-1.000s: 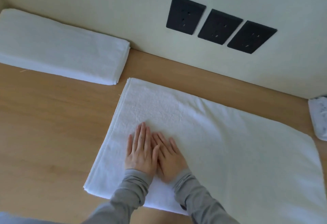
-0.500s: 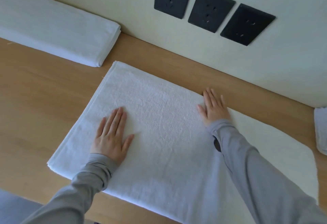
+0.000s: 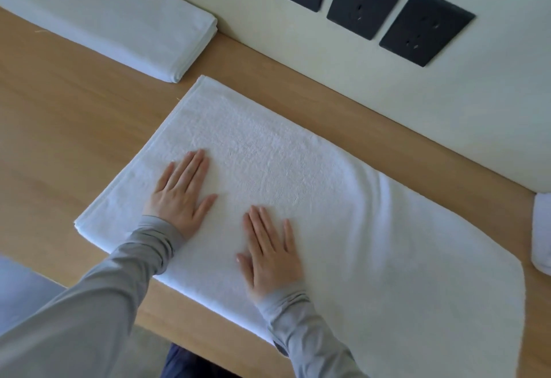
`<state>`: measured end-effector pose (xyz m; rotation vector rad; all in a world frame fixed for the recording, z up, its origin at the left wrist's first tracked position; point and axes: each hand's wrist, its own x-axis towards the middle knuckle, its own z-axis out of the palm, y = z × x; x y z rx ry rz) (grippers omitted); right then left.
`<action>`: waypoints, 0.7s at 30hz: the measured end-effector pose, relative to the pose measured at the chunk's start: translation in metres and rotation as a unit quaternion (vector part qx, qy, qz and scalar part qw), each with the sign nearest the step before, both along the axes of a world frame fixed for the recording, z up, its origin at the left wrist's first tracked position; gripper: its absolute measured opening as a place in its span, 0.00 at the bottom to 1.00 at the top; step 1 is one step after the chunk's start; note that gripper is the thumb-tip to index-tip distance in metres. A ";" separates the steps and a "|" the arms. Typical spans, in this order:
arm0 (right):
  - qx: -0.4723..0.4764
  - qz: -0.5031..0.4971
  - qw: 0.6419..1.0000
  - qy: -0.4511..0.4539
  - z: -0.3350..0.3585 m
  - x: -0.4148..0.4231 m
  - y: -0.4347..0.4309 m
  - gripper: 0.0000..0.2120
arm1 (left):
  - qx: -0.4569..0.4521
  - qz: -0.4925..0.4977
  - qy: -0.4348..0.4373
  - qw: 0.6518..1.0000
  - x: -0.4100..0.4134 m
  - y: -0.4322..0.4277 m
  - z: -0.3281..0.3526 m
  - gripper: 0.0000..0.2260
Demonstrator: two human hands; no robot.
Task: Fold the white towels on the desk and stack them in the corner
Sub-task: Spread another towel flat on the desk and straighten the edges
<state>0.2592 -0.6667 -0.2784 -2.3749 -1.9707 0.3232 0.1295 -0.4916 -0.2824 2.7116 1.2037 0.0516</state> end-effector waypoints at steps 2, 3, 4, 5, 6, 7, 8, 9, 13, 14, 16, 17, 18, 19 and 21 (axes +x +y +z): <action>-0.012 -0.036 0.999 -0.021 -0.002 0.031 -0.024 0.29 | -0.005 0.002 0.007 1.000 -0.001 0.000 -0.001 0.31; -0.016 -0.066 0.997 -0.030 -0.003 0.048 -0.037 0.29 | -0.005 0.004 0.009 1.000 -0.001 0.000 -0.001 0.31; -0.020 -0.099 0.994 -0.038 -0.003 0.064 -0.049 0.29 | -0.005 0.004 0.011 1.000 -0.001 0.000 -0.002 0.31; -0.023 -0.133 0.990 -0.048 -0.002 0.079 -0.061 0.30 | -0.007 0.004 0.011 1.000 -0.001 0.001 -0.003 0.31; -0.024 -0.172 0.983 -0.056 0.001 0.090 -0.069 0.31 | -0.008 0.004 0.010 1.000 -0.001 0.001 -0.003 0.31; -0.022 -0.215 0.975 -0.060 0.003 0.096 -0.072 0.32 | -0.008 0.004 0.008 1.000 -0.001 0.001 -0.003 0.31; -0.016 -0.258 0.964 -0.058 0.005 0.096 -0.071 0.34 | -0.007 0.002 0.009 1.000 -0.001 0.001 -0.003 0.31; -0.001 -0.294 0.955 -0.047 0.007 0.089 -0.065 0.34 | -0.006 0.000 0.011 1.000 -0.002 0.000 -0.003 0.31; 0.067 -0.216 0.974 0.018 0.011 0.021 -0.021 0.30 | -0.014 -0.008 0.021 1.000 -0.003 0.001 -0.002 0.31; 0.064 -0.152 0.986 0.019 0.010 0.000 -0.010 0.29 | -0.017 -0.010 0.020 1.000 -0.002 0.002 -0.001 0.31; 0.040 -0.049 0.998 0.013 0.007 -0.029 0.001 0.29 | -0.024 -0.013 0.015 1.000 -0.002 0.001 0.001 0.32; 0.027 -0.021 0.999 0.014 0.005 -0.031 0.003 0.28 | -0.027 -0.014 0.013 0.999 -0.002 0.001 0.002 0.33; 0.018 -0.004 1.000 0.011 0.003 -0.023 0.001 0.28 | -0.030 -0.015 0.011 0.999 -0.002 0.002 0.002 0.33; 0.008 0.001 1.000 0.002 0.002 -0.008 -0.003 0.28 | -0.031 -0.016 0.009 0.999 -0.003 0.002 0.001 0.33; -0.017 -0.034 0.999 -0.025 0.002 0.036 -0.022 0.28 | -0.030 -0.016 0.005 0.999 -0.003 0.003 0.000 0.32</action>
